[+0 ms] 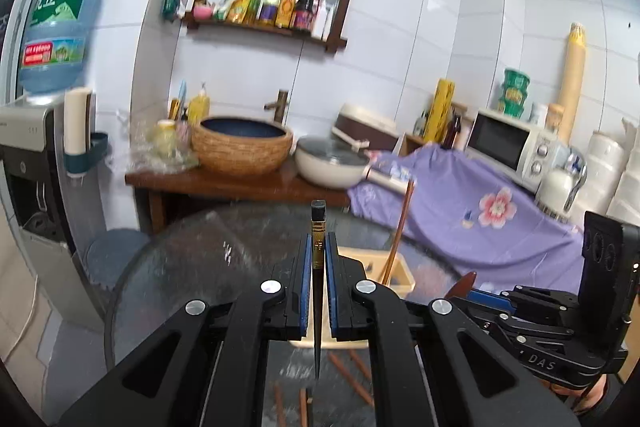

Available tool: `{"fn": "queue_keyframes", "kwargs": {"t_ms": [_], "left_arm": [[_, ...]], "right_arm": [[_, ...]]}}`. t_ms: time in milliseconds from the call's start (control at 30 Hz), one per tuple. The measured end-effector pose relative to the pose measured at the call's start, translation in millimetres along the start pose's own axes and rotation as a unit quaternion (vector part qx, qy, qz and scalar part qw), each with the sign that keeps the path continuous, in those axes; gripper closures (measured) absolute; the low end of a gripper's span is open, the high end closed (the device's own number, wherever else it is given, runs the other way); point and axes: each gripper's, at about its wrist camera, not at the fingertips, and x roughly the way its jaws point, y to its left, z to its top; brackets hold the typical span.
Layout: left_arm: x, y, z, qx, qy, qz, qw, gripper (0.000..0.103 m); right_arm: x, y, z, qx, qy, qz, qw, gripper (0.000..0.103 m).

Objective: Organize utensils
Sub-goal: 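Lift the ladle with the right tool while the left tool carries the black chopstick to the holder, then lower the ladle over the holder with the right tool while the left tool lowers the chopstick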

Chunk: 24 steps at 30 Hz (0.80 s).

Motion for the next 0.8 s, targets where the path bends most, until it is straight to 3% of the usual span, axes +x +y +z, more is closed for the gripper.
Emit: {"fn": "queue_keyframes", "kwargs": {"t_ms": [200, 433, 600, 800], "left_arm": [[-7, -8, 44, -0.018, -0.051, -0.013, 0.9985, 0.096], [19, -14, 72, -0.057, -0.089, -0.018, 0.9942, 0.096], [37, -5, 76, -0.1, -0.13, 0.004, 0.9864, 0.096], [62, -5, 57, -0.081, -0.136, 0.042, 0.9865, 0.096]], "right_arm": [[-6, -11, 44, 0.004, -0.033, -0.025, 0.999, 0.087], [10, -23, 80, 0.004, -0.064, -0.073, 0.995, 0.087], [25, -33, 81, 0.004, -0.075, -0.098, 0.992, 0.087], [54, -48, 61, 0.013, -0.055, -0.118, 0.991, 0.087]]}}
